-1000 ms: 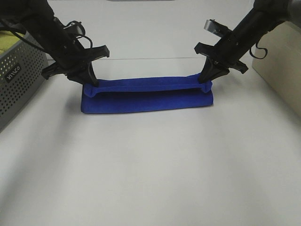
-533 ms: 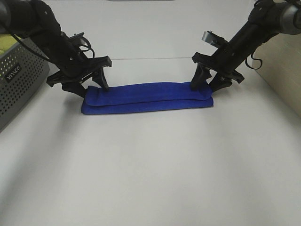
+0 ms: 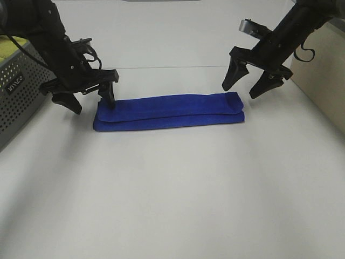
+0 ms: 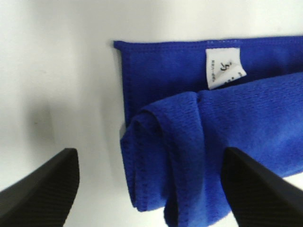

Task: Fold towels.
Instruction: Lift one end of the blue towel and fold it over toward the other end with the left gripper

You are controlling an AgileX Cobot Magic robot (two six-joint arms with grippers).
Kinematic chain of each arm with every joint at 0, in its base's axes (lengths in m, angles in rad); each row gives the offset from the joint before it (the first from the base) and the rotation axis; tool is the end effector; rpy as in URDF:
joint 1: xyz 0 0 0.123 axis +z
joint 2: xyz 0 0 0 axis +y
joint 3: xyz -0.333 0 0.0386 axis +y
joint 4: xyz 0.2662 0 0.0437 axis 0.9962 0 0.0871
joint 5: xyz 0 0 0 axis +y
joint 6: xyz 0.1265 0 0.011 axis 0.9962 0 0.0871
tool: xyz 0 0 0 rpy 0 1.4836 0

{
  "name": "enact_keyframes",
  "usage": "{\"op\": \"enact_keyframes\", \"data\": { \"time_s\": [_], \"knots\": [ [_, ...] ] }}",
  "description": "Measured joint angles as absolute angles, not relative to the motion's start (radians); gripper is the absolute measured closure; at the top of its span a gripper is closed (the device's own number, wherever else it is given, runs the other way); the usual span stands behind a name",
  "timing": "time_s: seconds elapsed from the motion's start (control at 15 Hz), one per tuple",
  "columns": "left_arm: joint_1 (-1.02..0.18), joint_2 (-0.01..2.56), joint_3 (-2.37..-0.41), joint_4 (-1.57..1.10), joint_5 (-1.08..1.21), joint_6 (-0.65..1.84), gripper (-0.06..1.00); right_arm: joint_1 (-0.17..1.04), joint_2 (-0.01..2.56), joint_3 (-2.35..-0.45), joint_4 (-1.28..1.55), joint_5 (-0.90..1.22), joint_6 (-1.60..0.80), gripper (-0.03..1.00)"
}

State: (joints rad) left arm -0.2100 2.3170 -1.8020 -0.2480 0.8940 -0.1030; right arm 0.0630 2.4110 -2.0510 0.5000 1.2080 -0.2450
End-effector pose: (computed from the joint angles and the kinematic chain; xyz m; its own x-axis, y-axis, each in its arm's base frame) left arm 0.5232 -0.1364 0.1279 -0.9775 -0.0499 -0.2048 0.0020 0.9693 -0.2457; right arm 0.5489 0.0917 0.1511 -0.9812 -0.1098 -0.1586 -0.1694 0.8837 0.4363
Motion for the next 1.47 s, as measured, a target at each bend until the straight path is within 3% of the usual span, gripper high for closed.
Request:
{"op": "enact_keyframes", "data": {
  "time_s": [0.53,0.67,0.93,1.2,1.47],
  "knots": [
    [-0.21,2.389,-1.807,-0.394,0.828,-0.091,0.2,0.063,2.409,-2.051,0.494,1.208,-0.244,0.15],
    [-0.21,2.395,-1.811,-0.402,0.823,-0.087,0.3,0.063,2.409,-2.051,0.494,1.208,-0.244,0.15],
    [-0.212,2.403,-1.811,-0.396,0.809,-0.088,0.81,0.063,2.409,-2.051,0.486,1.208,-0.244,0.15],
    [-0.213,2.355,-1.824,-0.246,0.83,-0.1,0.85,0.063,2.409,-2.051,0.465,1.208,-0.244,0.15],
    [-0.213,2.32,-2.003,-0.126,1.053,-0.146,0.85,0.063,2.409,-2.051,0.463,1.209,-0.244,0.15]
  ]
}}
